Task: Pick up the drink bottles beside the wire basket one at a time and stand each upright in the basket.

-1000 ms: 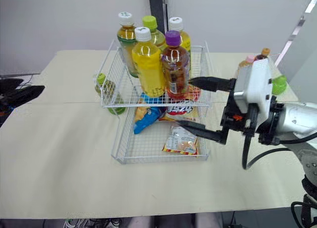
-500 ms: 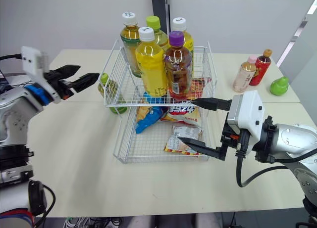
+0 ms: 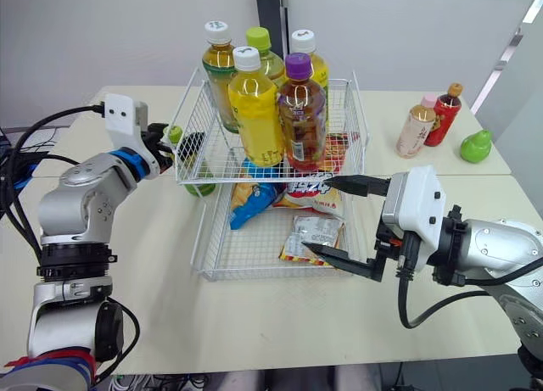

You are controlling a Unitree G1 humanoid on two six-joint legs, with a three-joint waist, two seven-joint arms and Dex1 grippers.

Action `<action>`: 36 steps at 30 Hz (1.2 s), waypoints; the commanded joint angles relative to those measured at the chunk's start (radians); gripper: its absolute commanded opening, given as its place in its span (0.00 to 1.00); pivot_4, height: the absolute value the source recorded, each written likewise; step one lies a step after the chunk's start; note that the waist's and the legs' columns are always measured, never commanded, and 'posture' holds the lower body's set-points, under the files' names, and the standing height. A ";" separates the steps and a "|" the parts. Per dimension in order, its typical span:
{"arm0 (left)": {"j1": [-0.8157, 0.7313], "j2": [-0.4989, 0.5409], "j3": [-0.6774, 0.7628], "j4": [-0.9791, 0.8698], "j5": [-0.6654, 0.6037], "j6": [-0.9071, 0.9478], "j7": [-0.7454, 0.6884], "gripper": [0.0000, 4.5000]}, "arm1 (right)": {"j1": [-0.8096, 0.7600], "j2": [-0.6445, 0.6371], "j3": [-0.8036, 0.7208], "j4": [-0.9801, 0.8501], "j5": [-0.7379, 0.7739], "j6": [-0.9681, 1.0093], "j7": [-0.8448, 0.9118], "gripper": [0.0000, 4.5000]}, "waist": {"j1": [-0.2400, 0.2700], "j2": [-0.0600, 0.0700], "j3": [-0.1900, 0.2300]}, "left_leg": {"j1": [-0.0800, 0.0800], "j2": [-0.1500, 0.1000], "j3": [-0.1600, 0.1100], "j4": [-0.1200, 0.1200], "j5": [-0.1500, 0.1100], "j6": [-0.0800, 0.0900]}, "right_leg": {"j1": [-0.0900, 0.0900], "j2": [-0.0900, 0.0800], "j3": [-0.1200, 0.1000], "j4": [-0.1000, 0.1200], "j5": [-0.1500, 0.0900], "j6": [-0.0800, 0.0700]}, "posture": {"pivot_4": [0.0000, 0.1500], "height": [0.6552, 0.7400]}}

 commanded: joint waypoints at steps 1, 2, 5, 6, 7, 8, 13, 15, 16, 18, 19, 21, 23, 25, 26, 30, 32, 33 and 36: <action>-0.033 0.002 0.008 -0.012 0.011 -0.023 0.017 0.86 | -0.019 -0.001 -0.011 -0.023 -0.011 -0.019 -0.015 1.00 | 0.000 0.000 0.000 | 0.000 0.000 0.000 0.000 0.000 0.000 | 0.000 0.000 0.000 0.000 0.000 0.000 | 1.00 1.00; -0.033 -0.001 0.008 -0.012 0.011 -0.021 0.019 0.80 | -0.021 -0.001 -0.009 -0.022 -0.012 -0.019 -0.016 1.00 | 0.000 0.000 0.000 | 0.000 0.000 0.000 0.000 0.000 0.000 | 0.000 0.000 0.000 0.000 0.000 0.000 | 1.00 1.00; -0.026 -0.005 0.007 -0.017 0.011 -0.022 0.021 0.59 | -0.027 0.000 -0.005 -0.020 -0.013 -0.019 -0.020 1.00 | 0.000 0.000 0.000 | 0.000 0.000 0.000 0.000 0.000 0.000 | 0.000 0.000 0.000 0.000 0.000 0.000 | 1.00 1.00; -0.024 -0.005 0.008 -0.019 0.011 -0.023 0.021 0.52 | -0.028 0.002 -0.005 -0.019 -0.015 -0.020 -0.022 1.00 | 0.000 0.000 0.000 | 0.000 0.000 0.000 0.000 0.000 0.000 | 0.000 0.000 0.000 0.000 0.000 0.000 | 1.00 1.00; -0.021 -0.006 0.009 -0.023 0.010 -0.022 0.022 0.45 | -0.030 0.004 -0.004 -0.019 -0.018 -0.022 -0.023 1.00 | 0.000 0.000 0.000 | 0.000 0.000 0.000 0.000 0.000 0.000 | 0.000 0.000 0.000 0.000 0.000 0.000 | 1.00 1.00; -0.018 -0.006 0.011 -0.029 0.010 -0.022 0.022 0.39 | -0.032 0.007 -0.004 -0.019 -0.020 -0.023 -0.028 1.00 | 0.000 0.000 0.000 | 0.000 0.000 0.000 0.000 0.000 0.000 | 0.000 0.000 0.000 0.000 0.000 0.000 | 1.00 1.00; -0.014 -0.005 0.018 -0.037 0.011 -0.022 0.023 0.30 | -0.045 0.024 0.006 -0.022 -0.023 -0.016 -0.051 1.00 | 0.004 0.000 0.000 | 0.000 0.000 0.000 0.000 0.000 0.000 | 0.000 0.000 0.000 0.000 0.000 0.000 | 1.00 1.00; -0.013 -0.005 0.020 -0.040 0.011 -0.023 0.025 0.30 | -0.047 0.028 0.010 -0.023 -0.024 -0.014 -0.055 1.00 | 0.004 0.000 0.000 | 0.000 0.000 0.000 0.000 0.000 0.000 | 0.000 0.000 0.000 0.000 0.000 0.000 | 1.00 1.00; -0.009 -0.004 0.022 -0.047 0.011 -0.023 0.025 0.30 | -0.047 0.029 0.013 -0.023 -0.026 -0.014 -0.056 1.00 | 0.004 0.000 0.000 | 0.000 0.000 0.000 0.000 0.000 0.000 | 0.000 0.000 0.000 0.000 0.000 0.000 | 1.00 1.00; 0.003 0.008 0.031 -0.073 0.005 -0.016 0.022 0.30 | -0.051 0.030 0.017 -0.025 -0.025 -0.013 -0.060 1.00 | 0.004 0.000 0.000 | 0.000 0.000 0.000 0.000 0.000 0.000 | 0.000 0.000 0.000 0.000 0.000 0.000 | 1.00 1.00; 0.008 0.013 0.036 -0.085 0.002 -0.012 0.020 0.30 | -0.052 0.030 0.017 -0.026 -0.023 -0.013 -0.062 1.00 | 0.004 0.000 0.000 | 0.000 0.000 0.000 0.000 0.000 0.000 | 0.000 0.000 0.000 0.000 0.000 0.000 | 1.00 1.00; 0.024 0.041 0.053 -0.126 -0.011 0.010 0.005 0.30 | -0.053 0.031 0.013 -0.027 -0.014 -0.013 -0.066 1.00 | 0.004 0.000 0.000 | 0.000 0.000 -0.001 0.000 0.000 0.000 | 0.000 0.000 0.000 0.000 0.000 0.000 | 1.00 1.00; 0.037 0.097 0.078 -0.178 -0.030 0.044 -0.030 0.30 | -0.056 0.033 0.003 -0.021 -0.003 -0.016 -0.065 1.00 | 0.002 0.000 0.000 | 0.000 0.000 -0.001 0.000 0.000 0.000 | 0.000 0.000 0.000 0.000 0.000 0.000 | 1.00 1.00; 0.036 0.157 0.102 -0.213 -0.058 0.085 -0.068 0.30 | -0.055 0.030 -0.007 -0.017 0.001 -0.020 -0.060 1.00 | -0.008 0.000 0.000 | -0.001 0.001 -0.001 0.000 0.000 0.000 | -0.001 0.000 0.000 0.000 0.000 0.000 | 1.00 1.00; 0.027 0.195 0.116 -0.225 -0.079 0.111 -0.097 0.30 | -0.055 0.026 -0.013 -0.011 0.001 -0.020 -0.056 1.00 | -0.011 0.000 0.000 | -0.001 0.001 -0.002 0.000 0.000 0.000 | -0.001 0.000 -0.001 0.000 0.000 0.000 | 1.00 1.00; -0.042 0.338 0.158 -0.221 -0.185 0.230 -0.225 0.30 | -0.070 0.012 -0.028 0.018 0.002 -0.007 -0.059 1.00 | -0.015 0.000 0.000 | -0.002 0.001 -0.002 0.000 0.000 0.000 | -0.001 0.001 -0.002 -0.001 0.000 0.000 | 1.00 1.00; -0.095 0.413 0.154 -0.186 -0.212 0.259 -0.288 0.30 | -0.093 0.016 -0.030 0.036 0.003 -0.019 -0.048 1.00 | -0.015 0.000 0.000 | -0.002 0.001 -0.002 0.000 0.000 0.000 | -0.001 0.001 -0.002 -0.001 0.000 0.000 | 1.00 1.00; -0.132 0.445 0.148 -0.164 -0.225 0.274 -0.316 0.30 | -0.105 0.020 -0.026 0.042 -0.001 -0.031 -0.036 1.00 | -0.015 0.000 0.000 | -0.002 0.000 -0.001 0.000 0.000 0.000 | -0.001 0.001 -0.002 -0.001 0.000 0.000 | 1.00 1.00; -0.239 0.512 0.120 -0.105 -0.254 0.311 -0.391 0.30 | -0.138 0.030 0.000 0.047 0.013 -0.029 -0.020 1.00 | -0.013 0.000 0.000 | -0.002 0.000 -0.002 0.000 0.000 0.000 | -0.001 0.001 -0.003 -0.002 0.000 0.000 | 1.00 1.00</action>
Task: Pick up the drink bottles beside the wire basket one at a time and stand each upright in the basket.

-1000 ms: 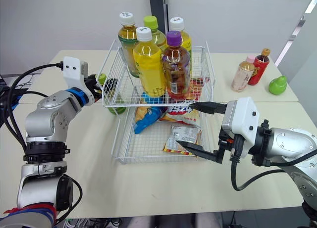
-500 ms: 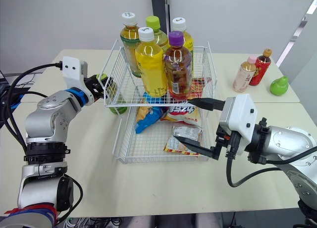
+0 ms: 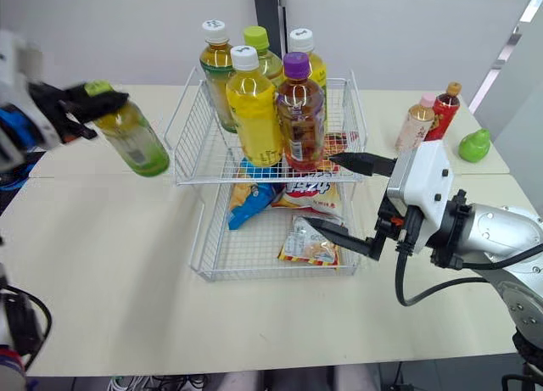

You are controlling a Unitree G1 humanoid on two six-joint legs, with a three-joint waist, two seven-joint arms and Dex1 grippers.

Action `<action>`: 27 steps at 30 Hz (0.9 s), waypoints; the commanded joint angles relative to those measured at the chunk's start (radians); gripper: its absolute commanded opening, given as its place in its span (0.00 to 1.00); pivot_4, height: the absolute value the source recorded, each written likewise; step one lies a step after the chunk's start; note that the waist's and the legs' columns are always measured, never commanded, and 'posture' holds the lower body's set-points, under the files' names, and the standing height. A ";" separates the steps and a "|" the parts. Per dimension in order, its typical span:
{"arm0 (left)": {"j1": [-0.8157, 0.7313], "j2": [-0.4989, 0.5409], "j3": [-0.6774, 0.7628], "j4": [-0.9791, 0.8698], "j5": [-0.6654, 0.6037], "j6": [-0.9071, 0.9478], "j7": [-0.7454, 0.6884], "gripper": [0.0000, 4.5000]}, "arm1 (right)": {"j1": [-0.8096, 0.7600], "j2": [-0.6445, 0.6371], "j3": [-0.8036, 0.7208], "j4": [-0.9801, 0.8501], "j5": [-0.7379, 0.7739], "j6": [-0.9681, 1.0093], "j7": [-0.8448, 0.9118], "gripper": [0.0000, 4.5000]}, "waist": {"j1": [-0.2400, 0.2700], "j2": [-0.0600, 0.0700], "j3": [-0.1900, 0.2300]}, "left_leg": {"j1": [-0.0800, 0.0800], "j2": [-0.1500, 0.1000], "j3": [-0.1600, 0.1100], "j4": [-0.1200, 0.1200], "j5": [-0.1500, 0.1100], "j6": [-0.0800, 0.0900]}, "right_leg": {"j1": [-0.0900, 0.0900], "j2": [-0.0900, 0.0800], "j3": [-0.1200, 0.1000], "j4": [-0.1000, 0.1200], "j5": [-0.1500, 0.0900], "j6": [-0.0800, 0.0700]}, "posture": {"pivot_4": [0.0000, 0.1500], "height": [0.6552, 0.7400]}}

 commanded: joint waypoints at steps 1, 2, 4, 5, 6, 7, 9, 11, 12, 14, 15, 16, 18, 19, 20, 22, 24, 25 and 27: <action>-0.150 0.078 -0.002 0.043 -0.053 0.031 -0.095 0.30 | -0.045 0.021 0.019 -0.020 0.019 -0.016 0.000 1.00 | 0.000 0.000 0.000 | 0.000 0.000 0.000 0.000 0.000 0.000 | 0.000 0.000 0.000 0.000 0.000 0.000 | 1.00 1.00; -0.192 0.093 -0.015 0.067 -0.057 0.043 -0.117 0.30 | -0.056 0.036 0.039 -0.029 0.013 -0.013 -0.020 1.00 | -0.002 0.000 0.000 | 0.000 0.000 0.000 0.000 0.000 0.000 | 0.000 0.000 0.000 0.000 0.000 0.000 | 1.00 1.00; -0.279 0.115 -0.049 0.115 -0.057 0.060 -0.157 0.30 | -0.069 0.078 0.096 -0.060 -0.026 -0.009 -0.071 1.00 | -0.003 0.000 0.000 | 0.000 0.000 0.000 0.000 0.000 0.000 | 0.000 0.000 0.000 0.000 0.000 0.000 | 1.00 1.00; -0.320 0.120 -0.066 0.138 -0.053 0.063 -0.173 0.30 | -0.072 0.097 0.125 -0.078 -0.045 -0.006 -0.096 1.00 | -0.004 0.000 0.000 | 0.000 0.000 0.000 0.000 0.000 0.000 | 0.000 0.000 0.000 0.000 0.000 0.000 | 1.00 1.00; -0.362 0.121 -0.081 0.160 -0.050 0.070 -0.186 0.30 | -0.075 0.116 0.150 -0.095 -0.060 -0.001 -0.120 1.00 | -0.004 0.000 0.000 | 0.000 0.000 0.000 0.000 0.000 0.000 | 0.000 0.001 0.000 0.000 0.000 0.000 | 1.00 1.00; -0.400 0.119 -0.096 0.178 -0.047 0.079 -0.198 0.30 | -0.076 0.132 0.170 -0.109 -0.065 0.006 -0.140 1.00 | -0.005 0.000 0.000 | 0.000 0.000 0.000 0.000 0.000 0.000 | -0.001 0.001 0.000 0.001 0.000 0.000 | 1.00 1.00; -0.470 0.113 -0.127 0.210 -0.041 0.096 -0.224 0.30 | -0.074 0.155 0.206 -0.133 -0.079 0.019 -0.166 1.00 | -0.005 0.000 0.000 | -0.001 0.000 0.000 0.000 0.000 0.000 | -0.001 0.001 0.000 0.001 0.000 0.000 | 1.00 1.00; -0.528 0.106 -0.153 0.240 -0.037 0.110 -0.245 0.30 | -0.070 0.167 0.235 -0.149 -0.094 0.029 -0.180 1.00 | -0.005 0.000 0.000 | -0.001 0.000 0.000 0.000 0.000 0.000 | -0.001 0.001 0.000 0.000 0.000 0.000 | 1.00 1.00; -0.565 0.100 -0.171 0.259 -0.031 0.114 -0.259 0.30 | -0.070 0.172 0.255 -0.156 -0.108 0.036 -0.187 1.00 | -0.005 0.000 0.000 | -0.001 0.000 0.000 0.000 0.000 0.000 | -0.001 0.001 0.000 0.001 0.000 0.000 | 1.00 1.00; -0.639 0.083 -0.208 0.296 -0.022 0.124 -0.290 0.30 | -0.083 0.193 0.294 -0.166 -0.130 0.052 -0.212 1.00 | -0.005 0.000 0.000 | -0.001 0.000 0.000 0.000 0.000 0.000 | -0.001 0.001 0.000 0.001 0.000 0.000 | 1.00 1.00; -0.667 0.074 -0.221 0.311 -0.022 0.134 -0.303 0.30 | -0.083 0.196 0.297 -0.167 -0.133 0.055 -0.215 1.00 | -0.005 0.000 0.000 | -0.001 0.000 0.000 0.000 0.000 0.000 | -0.001 0.001 0.000 0.001 0.000 0.000 | 1.00 1.00; -0.688 0.063 -0.235 0.320 -0.021 0.141 -0.317 0.30 | -0.082 0.199 0.295 -0.168 -0.133 0.059 -0.217 1.00 | -0.004 0.000 0.000 | -0.001 0.000 0.000 0.000 0.000 0.000 | -0.001 0.001 0.000 0.001 0.000 0.000 | 1.00 1.00; -0.716 0.041 -0.259 0.329 -0.018 0.150 -0.346 0.30 | -0.080 0.201 0.290 -0.168 -0.134 0.064 -0.217 1.00 | -0.004 0.000 0.000 | -0.001 0.000 0.000 0.000 0.000 0.000 | -0.001 0.001 0.000 0.001 0.000 0.000 | 1.00 1.00; -0.726 0.030 -0.275 0.330 -0.012 0.148 -0.364 0.30 | -0.079 0.203 0.289 -0.169 -0.136 0.067 -0.220 1.00 | -0.004 0.000 0.000 | -0.001 0.000 0.000 0.000 0.000 0.000 | -0.001 0.001 0.000 0.001 0.000 0.000 | 1.00 1.00; -0.733 0.022 -0.287 0.329 -0.007 0.147 -0.377 0.30 | -0.077 0.204 0.287 -0.171 -0.138 0.069 -0.221 1.00 | -0.004 0.000 0.000 | -0.001 0.000 0.000 0.000 0.000 0.000 | -0.001 0.001 0.000 0.001 0.000 0.000 | 1.00 1.00; -0.751 0.005 -0.298 0.337 -0.003 0.152 -0.393 0.30 | -0.074 0.204 0.284 -0.174 -0.139 0.076 -0.226 1.00 | -0.005 0.000 0.000 | -0.001 0.000 0.000 0.000 0.000 0.000 | -0.001 0.001 0.000 0.001 0.000 0.000 | 1.00 1.00; -0.762 -0.010 -0.310 0.343 0.003 0.149 -0.411 0.30 | -0.072 0.201 0.279 -0.175 -0.138 0.085 -0.232 1.00 | -0.007 0.000 0.000 | -0.001 0.000 0.000 0.000 0.000 0.000 | -0.002 0.001 0.000 0.001 0.000 0.000 | 1.00 1.00; -0.766 -0.018 -0.312 0.348 0.004 0.152 -0.415 0.30 | -0.071 0.200 0.278 -0.174 -0.137 0.089 -0.234 1.00 | -0.007 0.000 0.000 | -0.001 0.000 0.000 0.000 0.000 0.000 | -0.002 0.001 0.001 0.001 0.000 0.000 | 1.00 1.00; -0.754 -0.044 -0.317 0.349 0.008 0.139 -0.424 0.30 | -0.068 0.200 0.273 -0.171 -0.135 0.099 -0.238 1.00 | -0.007 0.000 0.000 | -0.001 0.000 0.000 0.000 0.000 0.000 | -0.002 0.001 0.001 0.001 0.000 0.000 | 1.00 1.00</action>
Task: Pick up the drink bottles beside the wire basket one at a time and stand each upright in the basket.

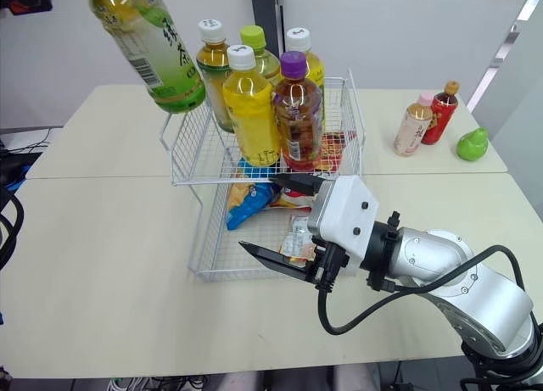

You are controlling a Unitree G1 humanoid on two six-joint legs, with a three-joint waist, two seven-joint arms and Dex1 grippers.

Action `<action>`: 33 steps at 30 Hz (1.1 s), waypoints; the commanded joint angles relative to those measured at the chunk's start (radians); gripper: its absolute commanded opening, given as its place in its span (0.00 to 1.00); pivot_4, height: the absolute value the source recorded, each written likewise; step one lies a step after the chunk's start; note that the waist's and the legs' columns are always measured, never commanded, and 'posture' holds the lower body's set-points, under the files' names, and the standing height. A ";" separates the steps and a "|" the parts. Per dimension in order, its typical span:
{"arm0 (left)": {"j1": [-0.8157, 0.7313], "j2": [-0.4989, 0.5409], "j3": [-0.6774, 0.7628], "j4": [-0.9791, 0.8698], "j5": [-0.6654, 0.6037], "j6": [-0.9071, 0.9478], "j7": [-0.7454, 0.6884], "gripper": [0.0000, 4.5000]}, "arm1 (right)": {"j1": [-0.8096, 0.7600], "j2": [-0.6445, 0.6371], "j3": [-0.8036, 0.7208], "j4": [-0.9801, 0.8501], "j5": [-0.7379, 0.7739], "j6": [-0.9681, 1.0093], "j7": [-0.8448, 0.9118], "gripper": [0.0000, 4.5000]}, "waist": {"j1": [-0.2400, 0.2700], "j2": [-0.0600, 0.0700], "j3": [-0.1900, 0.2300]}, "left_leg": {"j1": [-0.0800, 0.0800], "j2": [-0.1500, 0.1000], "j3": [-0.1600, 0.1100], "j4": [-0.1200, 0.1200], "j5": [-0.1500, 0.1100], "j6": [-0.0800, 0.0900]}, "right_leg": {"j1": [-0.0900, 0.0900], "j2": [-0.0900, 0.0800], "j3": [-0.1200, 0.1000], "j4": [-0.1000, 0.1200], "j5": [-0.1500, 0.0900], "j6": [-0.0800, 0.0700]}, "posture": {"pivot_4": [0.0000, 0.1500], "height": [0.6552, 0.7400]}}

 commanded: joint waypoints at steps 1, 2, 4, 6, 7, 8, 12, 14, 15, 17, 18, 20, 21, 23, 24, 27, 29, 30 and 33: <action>-0.029 -0.017 0.023 -0.024 0.000 -0.035 -0.024 0.30 | 0.001 -0.001 -0.038 -0.024 0.005 0.009 -0.016 1.00 | 0.000 0.000 0.000 | 0.000 0.000 0.000 0.000 0.000 0.000 | 0.000 0.000 0.000 0.000 0.000 0.000 | 1.00 1.00; -0.017 -0.025 0.019 -0.030 0.004 -0.046 -0.031 0.30 | 0.002 -0.002 -0.041 -0.024 0.005 0.013 -0.017 1.00 | 0.000 0.000 0.000 | 0.000 0.000 0.000 0.000 0.000 0.000 | 0.000 0.000 0.000 0.000 0.000 0.000 | 1.00 1.00; 0.003 -0.046 0.026 -0.031 0.006 -0.056 -0.029 0.30 | 0.003 -0.004 -0.046 -0.024 0.005 0.021 -0.018 1.00 | 0.000 0.000 0.000 | 0.000 0.000 0.000 0.000 0.000 0.000 | 0.000 0.000 0.000 0.000 0.000 0.000 | 1.00 1.00; 0.028 -0.065 0.030 -0.035 0.010 -0.071 -0.026 0.30 | 0.004 -0.007 -0.053 -0.026 0.007 0.029 -0.018 1.00 | 0.000 0.000 0.000 | 0.000 0.000 0.000 0.000 0.000 0.000 | 0.000 0.000 0.001 0.001 0.000 0.000 | 1.00 1.00; 0.043 -0.073 0.027 -0.042 0.013 -0.082 -0.028 0.30 | 0.005 -0.009 -0.056 -0.028 0.007 0.033 -0.019 1.00 | 0.000 0.000 0.000 | 0.000 0.000 0.000 0.000 0.000 0.000 | 0.000 0.000 0.001 0.001 0.000 0.000 | 1.00 1.00; 0.059 -0.078 0.019 -0.051 0.022 -0.100 -0.034 0.30 | 0.006 -0.012 -0.059 -0.029 0.005 0.036 -0.020 1.00 | 0.001 0.000 0.000 | 0.000 0.000 0.000 0.000 0.000 0.000 | 0.000 0.000 0.000 0.001 0.000 0.000 | 1.00 1.00; 0.092 -0.098 0.012 -0.057 0.042 -0.133 -0.046 0.30 | 0.010 -0.018 -0.067 -0.036 0.000 0.046 -0.022 1.00 | 0.001 0.000 0.000 | 0.000 0.000 0.000 0.000 0.000 0.000 | 0.000 0.000 0.000 0.001 0.000 0.000 | 1.00 1.00; 0.105 -0.108 0.012 -0.054 0.047 -0.145 -0.048 0.30 | 0.011 -0.019 -0.069 -0.037 -0.001 0.049 -0.022 1.00 | 0.001 0.000 0.000 | -0.001 0.000 0.000 0.000 0.000 0.000 | 0.000 0.000 0.000 0.000 0.000 0.000 | 1.00 1.00; 0.115 -0.112 0.012 -0.057 0.049 -0.154 -0.050 0.30 | 0.013 -0.020 -0.072 -0.038 0.001 0.049 -0.021 1.00 | 0.001 0.000 0.000 | -0.001 0.000 0.000 0.000 0.000 0.000 | 0.000 0.000 0.000 0.000 0.000 0.000 | 1.00 1.00; 0.135 -0.127 0.023 -0.051 0.053 -0.177 -0.041 0.30 | 0.017 -0.021 -0.076 -0.040 0.002 0.049 -0.022 1.00 | 0.002 0.000 0.000 | -0.001 0.000 0.000 0.000 0.000 0.000 | 0.000 0.000 0.000 0.001 0.000 0.000 | 1.00 1.00; 0.149 -0.135 0.028 -0.044 0.055 -0.191 -0.036 0.30 | 0.018 -0.022 -0.078 -0.041 0.003 0.049 -0.021 1.00 | 0.002 0.000 0.000 | 0.000 0.000 0.000 0.000 0.000 0.000 | 0.000 0.000 0.000 0.001 0.000 0.000 | 1.00 1.00; 0.173 -0.145 0.029 -0.035 0.061 -0.218 -0.036 0.30 | 0.019 -0.023 -0.082 -0.041 0.003 0.049 -0.022 1.00 | 0.002 0.000 0.000 | 0.000 0.000 0.000 0.001 0.000 0.000 | 0.000 0.000 0.000 0.001 0.000 0.000 | 1.00 1.00; 0.181 -0.148 0.030 -0.033 0.061 -0.221 -0.039 0.30 | 0.019 -0.022 -0.087 -0.040 0.006 0.051 -0.024 1.00 | 0.002 0.000 0.000 | -0.001 0.000 0.000 0.001 0.000 0.000 | 0.000 0.000 0.000 0.001 0.000 0.000 | 1.00 1.00; 0.191 -0.151 0.032 -0.036 0.061 -0.224 -0.045 0.30 | 0.019 -0.021 -0.096 -0.041 0.009 0.054 -0.028 1.00 | 0.002 0.000 0.000 | -0.001 0.000 0.000 0.001 0.000 0.000 | 0.000 0.000 0.000 0.001 0.000 0.000 | 1.00 1.00; 0.197 -0.153 0.031 -0.039 0.062 -0.225 -0.047 0.30 | 0.019 -0.024 -0.104 -0.041 0.010 0.059 -0.031 1.00 | 0.002 0.000 0.000 | -0.001 0.000 0.000 0.001 0.000 0.000 | 0.000 0.000 0.000 0.001 0.000 0.000 | 1.00 1.00; 0.212 -0.163 0.031 -0.057 0.060 -0.225 -0.041 0.30 | 0.018 -0.042 -0.124 -0.038 0.004 0.077 -0.035 1.00 | 0.002 0.000 0.000 | -0.001 -0.001 0.000 0.001 0.000 0.000 | 0.000 0.000 0.000 0.001 0.000 0.000 | 1.00 1.00; 0.219 -0.172 0.034 -0.066 0.056 -0.221 -0.033 0.30 | 0.019 -0.054 -0.131 -0.036 -0.004 0.082 -0.037 1.00 | 0.003 0.000 0.000 | -0.001 0.000 0.000 0.002 0.000 0.000 | 0.000 0.000 0.000 0.001 0.000 0.000 | 1.00 1.00; 0.225 -0.180 0.035 -0.074 0.055 -0.221 -0.027 0.30 | 0.020 -0.060 -0.134 -0.035 -0.009 0.082 -0.036 1.00 | 0.003 0.000 0.000 | -0.001 0.000 0.000 0.002 0.000 0.000 | 0.000 0.000 0.000 0.001 0.000 0.000 | 1.00 1.00; 0.239 -0.202 0.040 -0.098 0.052 -0.212 -0.007 0.30 | 0.023 -0.071 -0.143 -0.033 -0.013 0.082 -0.034 1.00 | 0.005 0.000 0.000 | -0.001 -0.001 0.000 0.002 0.000 0.000 | 0.000 0.000 0.000 0.001 0.000 0.000 | 1.00 1.00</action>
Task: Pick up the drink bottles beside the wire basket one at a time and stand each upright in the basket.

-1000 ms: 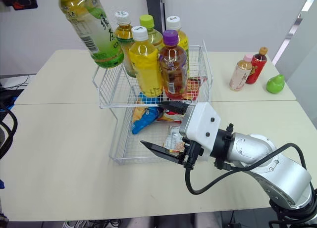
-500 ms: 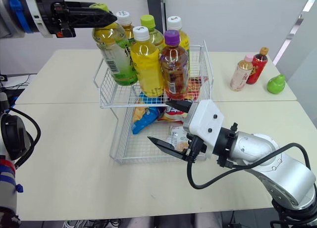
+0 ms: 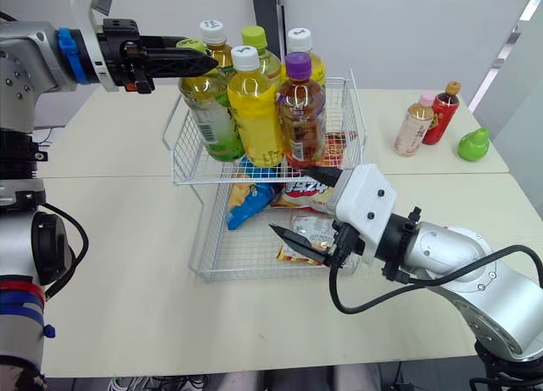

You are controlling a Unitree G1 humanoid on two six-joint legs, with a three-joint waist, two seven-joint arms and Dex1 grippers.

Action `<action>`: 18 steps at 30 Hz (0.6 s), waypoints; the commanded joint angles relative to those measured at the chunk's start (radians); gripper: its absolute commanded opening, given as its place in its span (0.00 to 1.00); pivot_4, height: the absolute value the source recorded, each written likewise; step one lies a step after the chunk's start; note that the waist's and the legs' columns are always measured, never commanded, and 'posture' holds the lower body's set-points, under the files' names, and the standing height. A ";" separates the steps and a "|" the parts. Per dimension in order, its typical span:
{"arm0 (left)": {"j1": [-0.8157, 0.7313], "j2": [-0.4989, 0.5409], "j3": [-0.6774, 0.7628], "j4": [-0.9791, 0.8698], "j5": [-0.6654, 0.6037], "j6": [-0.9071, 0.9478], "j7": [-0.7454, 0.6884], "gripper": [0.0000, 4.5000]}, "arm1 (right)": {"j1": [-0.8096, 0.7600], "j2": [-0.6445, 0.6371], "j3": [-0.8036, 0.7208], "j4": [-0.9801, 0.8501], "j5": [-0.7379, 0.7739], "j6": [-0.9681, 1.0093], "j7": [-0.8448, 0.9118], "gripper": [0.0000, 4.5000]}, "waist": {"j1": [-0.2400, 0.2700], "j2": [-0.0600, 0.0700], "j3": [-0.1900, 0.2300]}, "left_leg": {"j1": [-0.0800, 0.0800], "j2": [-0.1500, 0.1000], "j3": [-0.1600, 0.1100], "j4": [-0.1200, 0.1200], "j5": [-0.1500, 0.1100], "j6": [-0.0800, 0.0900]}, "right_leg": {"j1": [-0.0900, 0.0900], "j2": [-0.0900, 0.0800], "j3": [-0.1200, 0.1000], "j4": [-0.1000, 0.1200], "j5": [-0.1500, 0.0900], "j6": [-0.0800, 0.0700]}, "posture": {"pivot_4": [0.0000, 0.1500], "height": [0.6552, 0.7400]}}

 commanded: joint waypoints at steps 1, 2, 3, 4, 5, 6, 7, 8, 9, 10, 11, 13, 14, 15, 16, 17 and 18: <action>-0.009 -0.017 0.038 -0.059 -0.021 -0.001 0.019 0.30 | -0.003 -0.012 -0.032 -0.029 -0.006 -0.009 -0.001 1.00 | 0.000 0.000 0.000 | 0.000 0.000 0.000 0.000 0.000 0.000 | 0.000 0.000 0.000 0.000 0.000 0.000 | 1.00 1.00; -0.007 -0.021 0.038 -0.064 -0.022 0.002 0.023 0.30 | -0.002 -0.014 -0.035 -0.030 -0.004 -0.009 -0.001 1.00 | 0.000 0.000 0.000 | 0.000 0.000 0.000 0.000 0.000 0.000 | 0.000 0.000 0.000 0.000 0.000 0.000 | 1.00 1.00; -0.003 -0.024 0.038 -0.070 -0.022 0.005 0.026 0.30 | -0.002 -0.016 -0.036 -0.031 -0.001 -0.010 -0.001 1.00 | 0.000 0.000 0.000 | 0.000 0.000 0.000 0.000 0.000 0.000 | 0.000 0.000 0.000 0.000 0.000 0.000 | 1.00 1.00; 0.000 -0.028 0.039 -0.075 -0.021 0.007 0.031 0.30 | -0.001 -0.017 -0.037 -0.032 -0.001 -0.010 -0.001 1.00 | -0.001 0.000 0.000 | 0.000 0.000 0.000 0.000 0.000 0.000 | 0.000 0.000 0.000 0.000 0.000 0.000 | 1.00 1.00; 0.003 -0.030 0.039 -0.078 -0.021 0.009 0.035 0.30 | -0.001 -0.018 -0.038 -0.033 0.000 -0.011 -0.001 1.00 | -0.002 0.000 0.000 | 0.000 0.000 0.000 0.000 0.000 0.000 | 0.000 0.000 0.000 0.000 0.000 0.000 | 1.00 1.00; 0.006 -0.032 0.040 -0.080 -0.021 0.012 0.039 0.30 | -0.001 -0.019 -0.038 -0.033 0.001 -0.012 -0.001 1.00 | -0.002 0.000 0.000 | 0.000 0.000 0.000 0.000 0.000 0.000 | 0.000 0.000 0.000 0.000 0.000 0.000 | 1.00 1.00; 0.009 -0.034 0.040 -0.082 -0.021 0.015 0.043 0.30 | -0.002 -0.018 -0.040 -0.033 0.002 -0.013 -0.001 1.00 | -0.002 0.000 0.000 | 0.000 0.000 0.000 0.000 0.000 0.000 | 0.000 0.000 0.000 0.000 0.000 0.000 | 1.00 1.00; 0.014 -0.034 0.039 -0.086 -0.020 0.017 0.044 0.30 | -0.003 -0.016 -0.041 -0.034 0.005 -0.015 -0.002 1.00 | -0.002 0.000 0.000 | 0.000 0.000 0.000 0.000 0.000 0.000 | 0.000 0.000 0.000 0.001 0.000 0.000 | 1.00 1.00; 0.019 -0.032 0.038 -0.089 -0.021 0.022 0.042 0.30 | -0.004 -0.014 -0.042 -0.034 0.008 -0.016 -0.003 1.00 | -0.002 0.000 0.000 | 0.000 0.000 0.000 0.000 0.000 0.000 | 0.000 0.000 0.000 0.001 0.000 0.000 | 1.00 1.00; 0.024 -0.032 0.041 -0.093 -0.022 0.024 0.045 0.30 | -0.007 -0.012 -0.044 -0.035 0.010 -0.018 -0.004 1.00 | -0.002 0.000 0.000 | 0.000 0.000 0.000 0.000 0.000 0.000 | 0.000 0.000 0.000 0.001 0.000 0.000 | 1.00 1.00; 0.031 -0.028 0.041 -0.097 -0.020 0.023 0.043 0.30 | -0.010 -0.010 -0.046 -0.035 0.013 -0.019 -0.005 1.00 | -0.002 0.000 0.000 | 0.000 0.000 0.000 0.000 0.000 0.000 | 0.000 0.000 0.000 0.001 0.000 0.000 | 1.00 1.00; 0.041 -0.025 0.046 -0.102 -0.019 0.026 0.040 0.30 | -0.015 -0.005 -0.051 -0.034 0.018 -0.022 -0.007 1.00 | -0.002 0.000 0.000 | 0.000 0.000 0.000 0.000 0.000 0.000 | 0.000 0.000 0.000 0.000 0.000 0.000 | 1.00 1.00; 0.045 -0.023 0.048 -0.102 -0.018 0.026 0.040 0.30 | -0.019 -0.004 -0.053 -0.034 0.020 -0.024 -0.007 1.00 | -0.002 0.000 0.000 | 0.000 0.000 0.000 0.001 0.000 0.000 | 0.000 0.000 0.000 0.001 0.000 0.000 | 1.00 1.00; 0.048 -0.021 0.051 -0.100 -0.016 0.024 0.039 0.30 | -0.022 -0.003 -0.055 -0.034 0.021 -0.026 -0.007 1.00 | -0.002 0.000 0.000 | 0.000 0.000 0.000 0.001 0.000 0.000 | 0.000 0.000 0.000 0.001 0.000 0.000 | 1.00 1.00; 0.052 -0.018 0.052 -0.096 -0.014 0.022 0.035 0.30 | -0.026 -0.002 -0.058 -0.034 0.024 -0.026 -0.007 1.00 | -0.002 0.000 0.000 | 0.000 0.000 0.000 0.001 0.000 0.000 | 0.000 0.000 0.000 0.001 0.000 0.000 | 1.00 1.00; 0.056 -0.014 0.052 -0.092 -0.011 0.017 0.031 0.30 | -0.029 -0.002 -0.061 -0.035 0.025 -0.027 -0.007 1.00 | -0.002 0.000 0.000 | 0.000 0.000 0.000 0.001 0.000 0.000 | 0.000 0.000 0.000 0.001 0.000 0.000 | 1.00 1.00; 0.060 -0.011 0.052 -0.087 -0.009 0.013 0.027 0.30 | -0.032 0.000 -0.064 -0.036 0.026 -0.028 -0.008 1.00 | -0.002 0.000 0.000 | 0.000 0.000 0.000 0.001 0.000 0.000 | 0.000 0.000 0.000 0.001 0.000 0.000 | 1.00 1.00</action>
